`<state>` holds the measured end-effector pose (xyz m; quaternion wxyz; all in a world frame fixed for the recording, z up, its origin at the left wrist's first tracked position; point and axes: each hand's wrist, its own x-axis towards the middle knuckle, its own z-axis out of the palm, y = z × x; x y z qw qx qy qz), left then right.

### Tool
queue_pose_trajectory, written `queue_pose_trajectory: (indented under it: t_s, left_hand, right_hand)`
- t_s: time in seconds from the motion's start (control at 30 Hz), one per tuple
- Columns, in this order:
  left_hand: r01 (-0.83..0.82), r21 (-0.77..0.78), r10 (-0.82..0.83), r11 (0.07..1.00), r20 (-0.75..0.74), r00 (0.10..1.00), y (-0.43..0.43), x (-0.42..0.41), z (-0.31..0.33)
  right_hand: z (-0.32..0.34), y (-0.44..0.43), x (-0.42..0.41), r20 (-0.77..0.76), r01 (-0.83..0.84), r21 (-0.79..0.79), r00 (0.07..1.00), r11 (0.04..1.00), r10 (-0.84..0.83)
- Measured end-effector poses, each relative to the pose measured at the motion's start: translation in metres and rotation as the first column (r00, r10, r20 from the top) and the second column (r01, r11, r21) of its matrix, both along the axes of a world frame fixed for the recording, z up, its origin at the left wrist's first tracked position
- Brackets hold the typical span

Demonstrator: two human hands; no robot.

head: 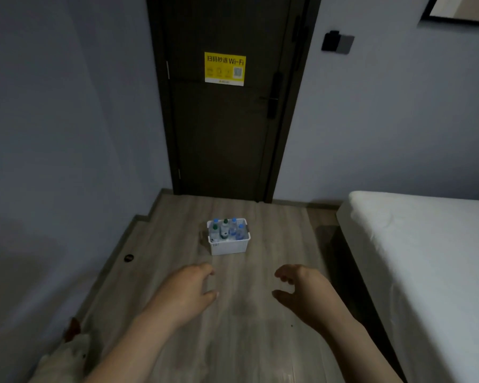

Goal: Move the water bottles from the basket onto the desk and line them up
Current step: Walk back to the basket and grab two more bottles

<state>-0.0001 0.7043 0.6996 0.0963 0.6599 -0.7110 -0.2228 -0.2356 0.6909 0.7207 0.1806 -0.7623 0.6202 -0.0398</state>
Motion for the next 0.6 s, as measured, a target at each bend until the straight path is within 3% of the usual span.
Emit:
queue_pose_trajectory:
  t_s: [0.6]
  left_hand:
    - [0.037,0.033,-0.036,0.999,-0.021,0.999,-0.293,0.079,-0.025]
  right_hand:
    - [-0.041,-0.287,0.072,0.002,0.054,0.05,0.999,0.997,-0.054]
